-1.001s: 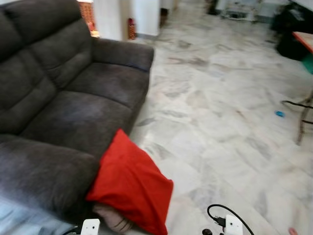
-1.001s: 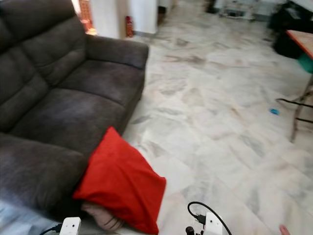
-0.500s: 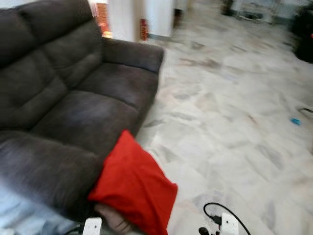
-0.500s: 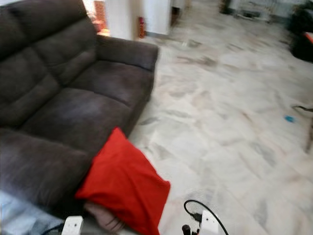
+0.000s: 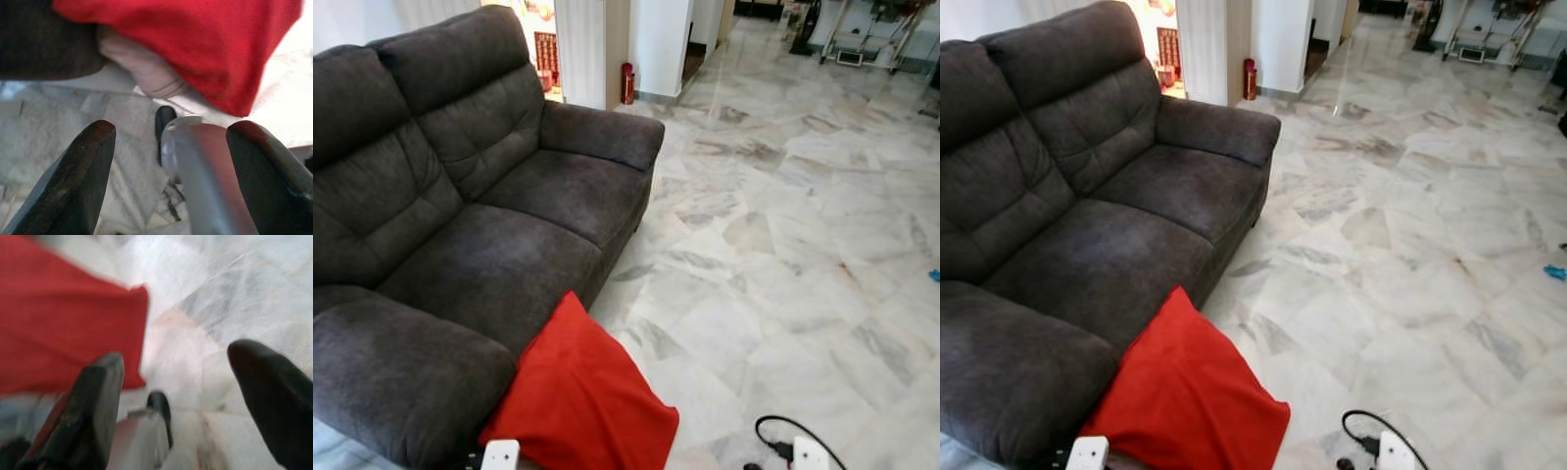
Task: Move the pillow to the sofa from floor
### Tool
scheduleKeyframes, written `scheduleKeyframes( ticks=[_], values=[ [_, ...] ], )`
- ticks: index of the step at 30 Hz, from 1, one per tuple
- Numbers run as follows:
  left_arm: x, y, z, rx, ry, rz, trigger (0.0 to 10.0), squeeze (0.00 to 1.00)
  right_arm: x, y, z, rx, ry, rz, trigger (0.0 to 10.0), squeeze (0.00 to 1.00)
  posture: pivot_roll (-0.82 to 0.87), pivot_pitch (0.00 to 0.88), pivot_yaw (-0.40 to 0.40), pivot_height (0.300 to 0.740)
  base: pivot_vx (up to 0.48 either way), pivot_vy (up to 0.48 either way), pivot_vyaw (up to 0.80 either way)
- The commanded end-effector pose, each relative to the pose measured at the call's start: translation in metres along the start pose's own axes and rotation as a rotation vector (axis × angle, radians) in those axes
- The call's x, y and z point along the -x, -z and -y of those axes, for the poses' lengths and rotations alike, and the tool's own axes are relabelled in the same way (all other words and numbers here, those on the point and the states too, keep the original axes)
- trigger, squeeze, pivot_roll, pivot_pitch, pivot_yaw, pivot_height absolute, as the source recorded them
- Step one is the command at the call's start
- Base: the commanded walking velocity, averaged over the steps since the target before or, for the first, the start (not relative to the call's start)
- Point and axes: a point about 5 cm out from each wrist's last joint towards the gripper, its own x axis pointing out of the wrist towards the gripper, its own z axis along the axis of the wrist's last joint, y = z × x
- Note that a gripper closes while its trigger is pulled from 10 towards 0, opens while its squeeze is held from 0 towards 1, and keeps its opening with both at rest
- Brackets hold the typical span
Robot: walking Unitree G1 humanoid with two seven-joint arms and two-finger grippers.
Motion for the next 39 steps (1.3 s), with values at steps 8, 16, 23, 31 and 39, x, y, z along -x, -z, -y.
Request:
scheduleKeyframes(
  ticks=[8,16,23,31,39],
  values=[
    [0.001,0.008,0.004,0.016,-0.006,-0.028,10.0,0.0,0.0,-0.003,0.003,0.012,-0.005,0.0,10.0,0.0,0.02,0.0,-0.064,0.74,0.0,0.0,0.4],
    [0.001,0.009,0.004,0.015,-0.012,-0.028,10.0,0.0,-0.005,-0.001,-0.02,0.016,-0.041,-0.007,10.0,0.0,0.02,0.0,-0.063,0.74,0.0,0.0,0.8],
    [0.001,0.008,0.003,0.003,-0.032,-0.018,10.0,0.0,-0.006,-0.001,-0.022,0.019,-0.041,-0.007,10.0,0.0,0.02,0.0,-0.063,0.74,0.0,0.0,0.8],
    [0.001,0.006,0.004,0.012,-0.023,-0.006,10.0,0.0,-0.007,-0.003,-0.025,-0.005,-0.031,0.003,10.0,0.0,0.03,0.0,-0.067,0.74,0.0,0.0,0.48],
    [0.001,0.002,0.003,-0.032,-0.029,0.024,10.0,0.0,-0.008,-0.005,-0.026,-0.027,-0.023,0.018,10.0,0.0,0.03,0.0,-0.068,0.74,0.0,0.0,0.0]
  ],
)
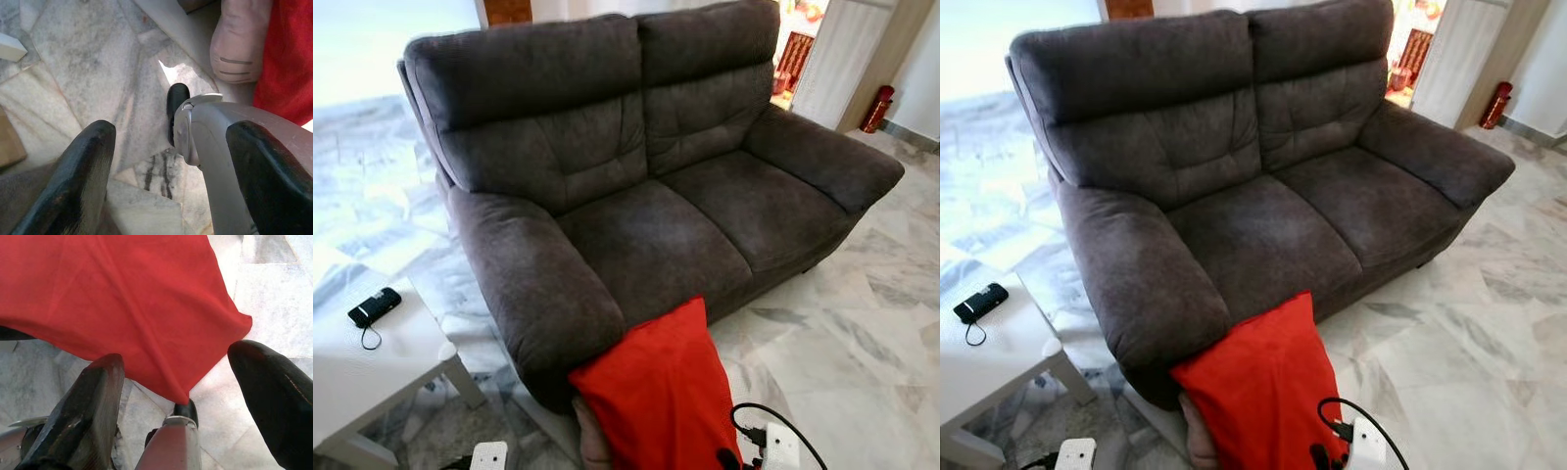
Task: Move the pillow to the sofa from floor
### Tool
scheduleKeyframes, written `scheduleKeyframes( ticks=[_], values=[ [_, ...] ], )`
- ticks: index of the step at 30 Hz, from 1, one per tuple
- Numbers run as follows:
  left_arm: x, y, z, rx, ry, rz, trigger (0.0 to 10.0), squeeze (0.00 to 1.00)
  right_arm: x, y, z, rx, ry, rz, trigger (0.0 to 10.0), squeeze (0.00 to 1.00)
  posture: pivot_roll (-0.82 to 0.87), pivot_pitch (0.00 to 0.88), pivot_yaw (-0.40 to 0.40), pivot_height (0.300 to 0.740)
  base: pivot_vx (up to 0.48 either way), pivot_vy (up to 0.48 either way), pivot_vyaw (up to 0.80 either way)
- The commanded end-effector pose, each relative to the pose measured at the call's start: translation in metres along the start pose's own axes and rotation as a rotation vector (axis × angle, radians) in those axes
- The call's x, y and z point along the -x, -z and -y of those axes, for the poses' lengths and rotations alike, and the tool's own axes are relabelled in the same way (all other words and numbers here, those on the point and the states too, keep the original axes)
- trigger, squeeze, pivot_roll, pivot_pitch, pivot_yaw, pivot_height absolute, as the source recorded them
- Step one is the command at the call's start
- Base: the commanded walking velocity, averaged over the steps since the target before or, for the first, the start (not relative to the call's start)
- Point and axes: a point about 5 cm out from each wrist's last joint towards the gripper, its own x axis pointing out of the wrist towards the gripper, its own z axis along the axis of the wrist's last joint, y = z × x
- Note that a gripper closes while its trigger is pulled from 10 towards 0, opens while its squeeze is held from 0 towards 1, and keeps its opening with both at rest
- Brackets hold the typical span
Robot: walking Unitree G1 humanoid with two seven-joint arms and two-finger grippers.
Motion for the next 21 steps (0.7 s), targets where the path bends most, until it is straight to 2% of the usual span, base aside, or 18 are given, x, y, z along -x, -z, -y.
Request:
scheduleKeyframes(
  ticks=[1,2,4,6,10,16,21],
  values=[
    [-0.001,-0.02,-0.01,-0.037,-0.019,0.096,10.0,0.0,0.0,-0.004,0.002,-0.008,0.022,0.022,10.0,0.0,0.03,0.0,-0.07,0.74,0.0,0.0,0.0],
    [-0.002,-0.035,-0.019,-0.031,-0.036,0.159,10.0,0.0,-0.001,-0.007,0.002,-0.006,0.024,0.034,10.0,0.0,0.04,0.0,-0.074,0.74,0.0,0.0,0.0],
    [-0.001,-0.051,-0.029,-0.017,-0.066,0.234,10.0,0.0,-0.002,-0.013,-0.001,0.003,0.022,0.056,10.0,0.0,0.05,0.0,-0.074,0.74,0.0,0.0,0.0],
    [0.0,-0.055,-0.032,-0.015,-0.089,0.266,10.0,0.0,-0.004,-0.019,-0.005,0.015,0.018,0.072,10.0,0.0,0.04,0.0,-0.074,0.74,0.0,0.0,0.0],
    [0.003,-0.063,-0.038,-0.001,-0.117,0.334,10.0,0.0,-0.004,-0.029,-0.001,0.023,0.027,0.117,10.0,0.0,0.04,0.0,-0.075,0.74,0.0,0.0,0.0],
    [0.003,-0.06,-0.036,0.022,-0.105,0.321,10.0,0.0,-0.003,-0.035,0.003,0.029,0.033,0.141,10.0,0.0,0.04,0.0,-0.074,0.74,0.0,0.0,0.0],
    [0.002,-0.055,-0.034,0.03,-0.106,0.302,10.0,0.0,-0.005,-0.035,-0.003,0.046,0.028,0.145,10.0,0.0,0.04,0.0,-0.071,0.74,0.0,0.0,0.0]
  ],
)
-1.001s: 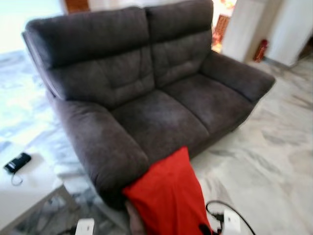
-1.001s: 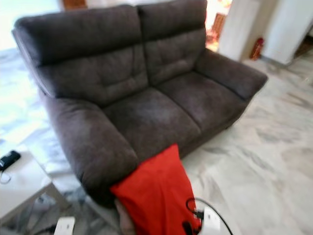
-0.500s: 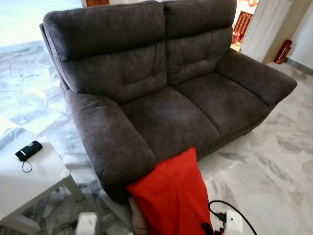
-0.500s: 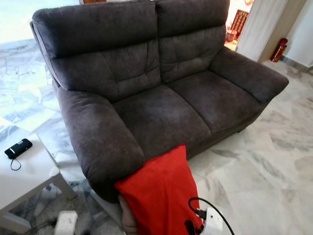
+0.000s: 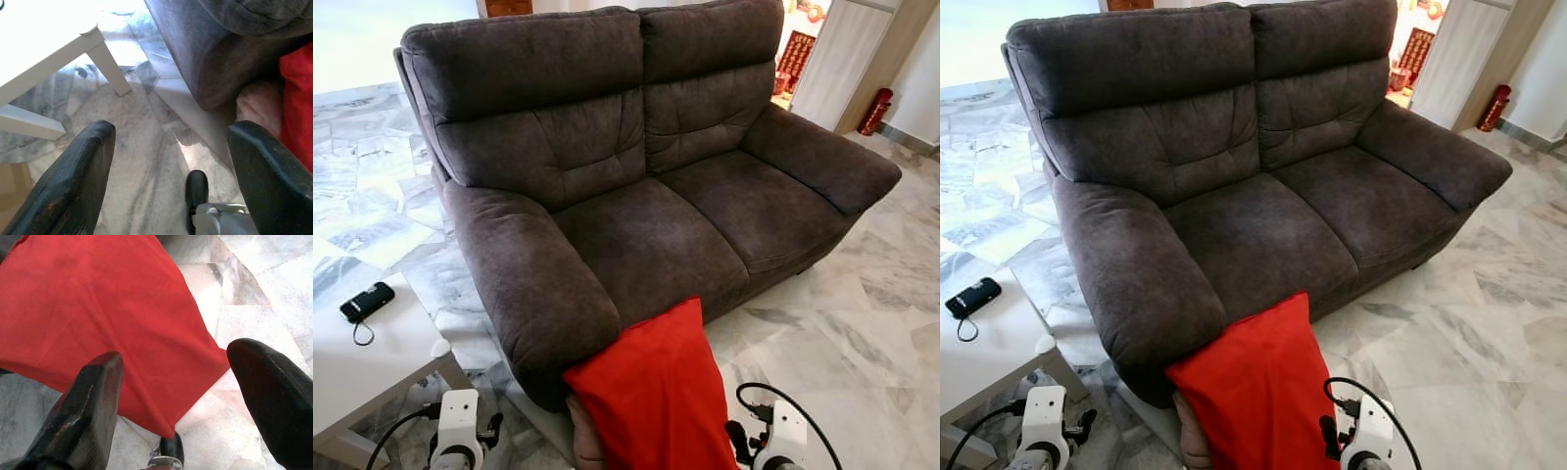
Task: Move the pillow to the sofa from floor
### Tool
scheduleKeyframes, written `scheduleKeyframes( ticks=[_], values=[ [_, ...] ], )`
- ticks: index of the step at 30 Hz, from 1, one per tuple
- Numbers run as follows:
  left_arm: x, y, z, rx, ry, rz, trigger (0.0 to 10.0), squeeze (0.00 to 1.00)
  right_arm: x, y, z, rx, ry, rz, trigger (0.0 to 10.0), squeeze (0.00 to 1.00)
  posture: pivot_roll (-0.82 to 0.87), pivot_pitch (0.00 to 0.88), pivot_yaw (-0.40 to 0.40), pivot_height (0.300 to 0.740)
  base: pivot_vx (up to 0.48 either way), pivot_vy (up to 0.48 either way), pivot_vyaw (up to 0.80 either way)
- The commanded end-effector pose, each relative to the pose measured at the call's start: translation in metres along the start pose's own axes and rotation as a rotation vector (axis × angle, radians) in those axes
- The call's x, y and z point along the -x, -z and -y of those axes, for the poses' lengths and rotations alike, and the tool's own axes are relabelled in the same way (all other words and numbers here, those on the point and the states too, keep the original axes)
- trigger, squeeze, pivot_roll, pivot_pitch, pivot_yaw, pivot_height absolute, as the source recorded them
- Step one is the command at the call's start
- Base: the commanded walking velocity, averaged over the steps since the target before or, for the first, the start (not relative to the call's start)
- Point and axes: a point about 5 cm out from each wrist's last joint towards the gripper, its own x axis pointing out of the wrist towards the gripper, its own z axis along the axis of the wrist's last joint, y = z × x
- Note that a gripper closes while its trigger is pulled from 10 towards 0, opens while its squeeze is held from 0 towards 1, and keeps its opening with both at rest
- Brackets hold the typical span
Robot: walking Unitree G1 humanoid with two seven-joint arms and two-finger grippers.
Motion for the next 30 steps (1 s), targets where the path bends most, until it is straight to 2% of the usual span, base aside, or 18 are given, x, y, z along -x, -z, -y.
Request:
scheduleKeyframes(
  ticks=[1,11,20,30],
  values=[
    [0.002,0.006,0.001,0.004,0.003,-0.029,10.0,0.0,-0.002,-0.006,-0.004,0.014,-0.003,0.025,10.0,0.0,0.04,0.0,-0.071,0.74,0.0,0.0,0.0],
    [0.001,0.006,0.0,0.008,0.003,-0.033,10.0,0.0,-0.004,-0.009,-0.015,0.015,-0.025,0.044,10.0,0.0,0.04,0.0,-0.067,0.74,0.0,0.0,0.0],
    [0.001,0.006,0.006,-0.008,0.023,-0.04,10.0,0.0,-0.005,-0.013,-0.015,0.012,-0.028,0.051,10.0,0.0,0.05,0.0,-0.064,0.74,0.0,0.0,0.0],
    [-0.003,-0.002,0.004,-0.04,0.046,-0.035,10.0,0.0,-0.004,-0.002,-0.022,-0.038,-0.021,0.033,10.0,0.0,0.04,0.0,-0.001,0.74,0.0,0.0,0.0]
  ],
)
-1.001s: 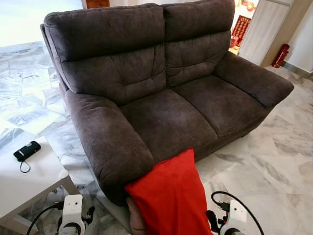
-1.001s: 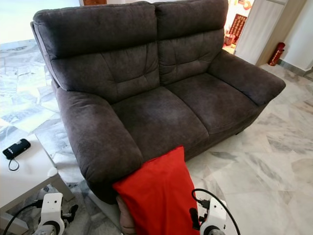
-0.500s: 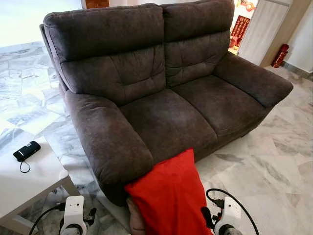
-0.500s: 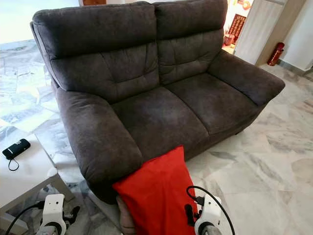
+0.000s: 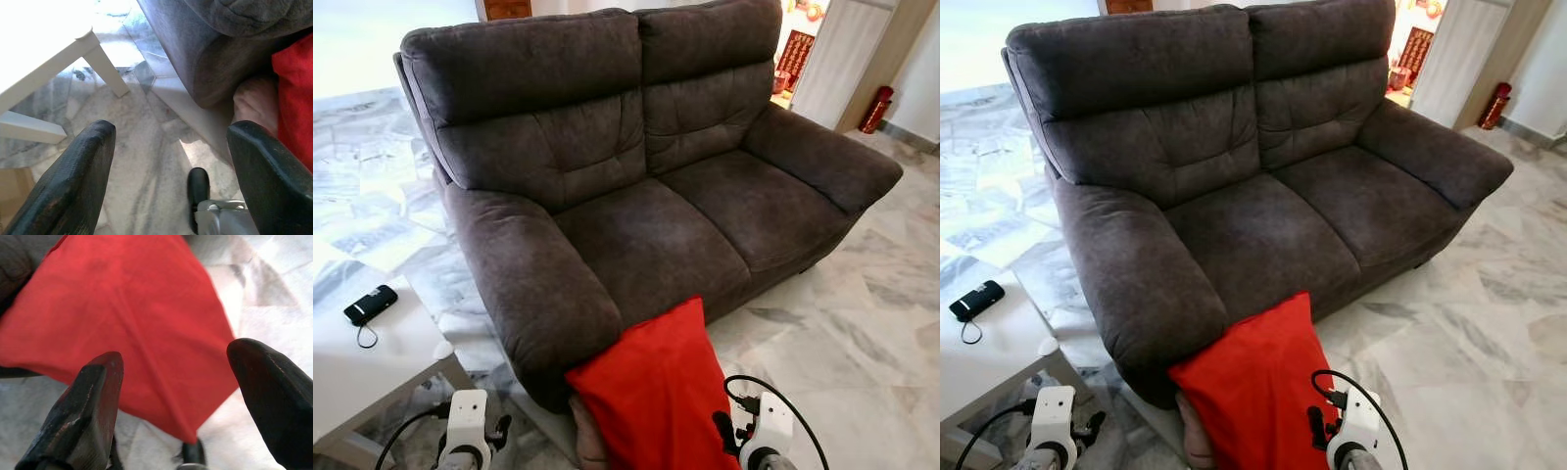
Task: Move the pillow to the sofa from floor
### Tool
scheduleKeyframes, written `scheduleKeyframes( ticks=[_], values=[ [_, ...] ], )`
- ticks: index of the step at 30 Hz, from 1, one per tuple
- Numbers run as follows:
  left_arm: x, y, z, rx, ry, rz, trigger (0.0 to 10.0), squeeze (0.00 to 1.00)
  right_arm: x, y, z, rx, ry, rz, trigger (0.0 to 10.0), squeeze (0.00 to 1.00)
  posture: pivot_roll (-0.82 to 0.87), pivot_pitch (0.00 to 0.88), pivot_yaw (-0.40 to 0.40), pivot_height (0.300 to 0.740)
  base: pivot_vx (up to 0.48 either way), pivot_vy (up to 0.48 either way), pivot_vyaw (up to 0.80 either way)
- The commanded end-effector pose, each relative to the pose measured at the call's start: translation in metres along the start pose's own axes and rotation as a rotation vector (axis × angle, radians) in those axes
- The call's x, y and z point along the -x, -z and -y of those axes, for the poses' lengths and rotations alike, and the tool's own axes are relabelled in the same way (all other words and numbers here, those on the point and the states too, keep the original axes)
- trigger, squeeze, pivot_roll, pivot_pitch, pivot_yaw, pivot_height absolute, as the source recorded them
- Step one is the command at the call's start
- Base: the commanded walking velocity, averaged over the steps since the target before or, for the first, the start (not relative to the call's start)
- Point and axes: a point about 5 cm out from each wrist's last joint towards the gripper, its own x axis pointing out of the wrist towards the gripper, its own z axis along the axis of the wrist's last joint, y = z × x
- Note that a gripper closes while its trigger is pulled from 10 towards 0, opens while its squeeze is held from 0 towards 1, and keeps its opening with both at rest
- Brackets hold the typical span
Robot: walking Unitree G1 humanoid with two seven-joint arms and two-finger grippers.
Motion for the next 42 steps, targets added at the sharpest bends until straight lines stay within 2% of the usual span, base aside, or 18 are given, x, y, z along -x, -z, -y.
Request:
scheduleKeyframes(
  ticks=[1,9,28,38,42],
  values=[
    [-0.0009,0.0001,-0.0032,-0.021,0.006,-0.023,10.0,0.0,0.0008,0.0014,0.0014,-0.023,0.02,0.007,10.0,0.0,0.03,0.0,0.008,0.74,0.0,0.0,0.0],
    [-0.0026,-0.0039,-0.0043,-0.031,0.012,-0.021,10.0,0.0,0.0018,0.0066,0.0019,-0.028,0.034,-0.017,10.0,0.0,0.03,0.0,0.013,0.74,0.0,0.0,0.0],
    [0.0006,0.0047,-0.002,-0.003,0.002,-0.036,10.0,0.0,0.001,0.0,0.007,0.012,0.019,-0.011,10.0,0.0,0.04,0.0,-0.029,0.63,0.0,0.0,0.0],
    [0.0002,0.004,0.0008,0.006,0.011,-0.033,10.0,0.0,0.0011,-0.0001,0.0075,0.016,0.016,-0.012,10.0,0.0,0.04,0.0,-0.03,0.63,0.0,0.0,0.0],
    [0.0002,0.0031,0.0013,0.035,0.015,-0.022,10.0,0.0,0.0014,0.0007,0.0084,0.012,0.018,-0.016,10.0,0.0,0.04,0.0,-0.03,0.63,0.0,0.0,0.0]
  ],
)
